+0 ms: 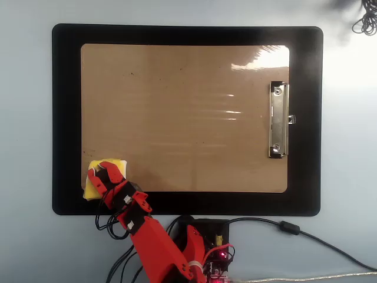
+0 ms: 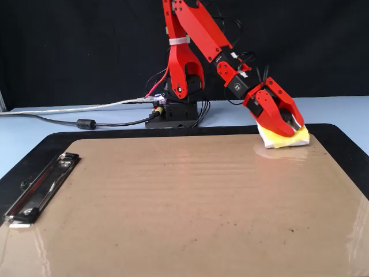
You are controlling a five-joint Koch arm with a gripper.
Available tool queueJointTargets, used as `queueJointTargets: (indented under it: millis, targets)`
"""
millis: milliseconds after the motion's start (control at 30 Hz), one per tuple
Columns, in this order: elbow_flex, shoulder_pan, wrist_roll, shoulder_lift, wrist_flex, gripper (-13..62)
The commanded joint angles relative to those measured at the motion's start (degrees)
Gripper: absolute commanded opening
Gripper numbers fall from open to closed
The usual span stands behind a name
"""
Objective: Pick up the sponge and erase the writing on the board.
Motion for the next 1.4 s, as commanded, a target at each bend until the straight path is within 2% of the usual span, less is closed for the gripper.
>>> queueJointTargets:
  millis: [0, 133, 400, 467, 500, 567, 867, 1167, 1267, 1367]
  targets:
    - [-0.4, 3.2, 4.8, -1.0, -0.5, -7.9]
    - [-2.2, 6.7, 9.8, -3.2, -3.8, -7.9]
    - [-2.8, 5.9, 9.3, -5.6, -4.0, -7.1]
    - [-3.3, 5.9, 9.7, -5.6, -4.0, 8.2]
    - [-4.1, 5.2, 9.7, -5.7, -4.0, 20.7]
    - [-5.4, 3.3, 9.6, -5.8, -4.0, 32.3]
    - [-6.7, -4.0, 3.9, -1.9, -5.0, 33.6]
    - [-7.0, -4.7, 0.0, 16.9, -3.7, 33.5]
    - [-3.9, -1.0, 1.4, 24.2, 2.9, 33.4]
    - [2.0, 9.6, 6.5, 35.3, 15.5, 33.2]
